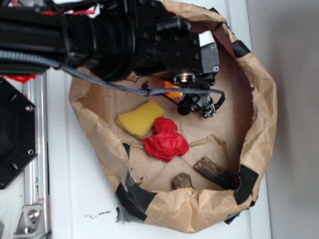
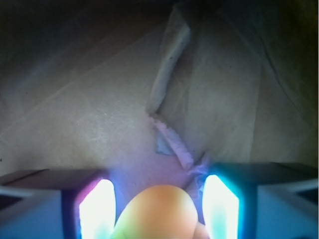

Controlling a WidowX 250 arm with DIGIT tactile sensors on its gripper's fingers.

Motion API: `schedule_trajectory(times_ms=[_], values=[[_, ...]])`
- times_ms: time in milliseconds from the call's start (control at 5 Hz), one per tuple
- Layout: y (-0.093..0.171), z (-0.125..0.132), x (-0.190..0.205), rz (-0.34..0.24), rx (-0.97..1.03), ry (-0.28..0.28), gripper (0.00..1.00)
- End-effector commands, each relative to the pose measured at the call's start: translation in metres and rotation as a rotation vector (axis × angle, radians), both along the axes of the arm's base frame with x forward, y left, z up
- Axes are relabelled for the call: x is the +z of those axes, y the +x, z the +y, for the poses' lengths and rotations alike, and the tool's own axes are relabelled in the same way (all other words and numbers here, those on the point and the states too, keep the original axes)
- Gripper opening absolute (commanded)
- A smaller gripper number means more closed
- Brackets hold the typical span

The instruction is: Grab the yellow duck.

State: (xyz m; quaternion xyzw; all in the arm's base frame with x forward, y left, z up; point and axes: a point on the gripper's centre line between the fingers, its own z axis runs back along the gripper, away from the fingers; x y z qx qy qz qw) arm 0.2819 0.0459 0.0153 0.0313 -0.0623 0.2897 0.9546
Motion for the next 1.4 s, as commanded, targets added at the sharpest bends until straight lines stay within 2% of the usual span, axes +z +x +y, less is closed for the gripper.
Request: schedule_trajectory(times_ms=[0, 400, 600, 1000, 1200], values=[[-0.010, 0.012, 0.014, -0.036, 0.009, -0.027, 1.00], [-0.013, 0.011, 0.012, -0.023, 0.008, -0.025, 1.00], [-0.017, 0.013, 0.007, 0.008, 0.037, -0.058, 0.00], [-0.024, 0.014, 0.001, 0.018, 0.054, -0.064, 0.00], [-0.028, 0.015, 0.005, -0.005, 0.055, -0.066, 0.00]])
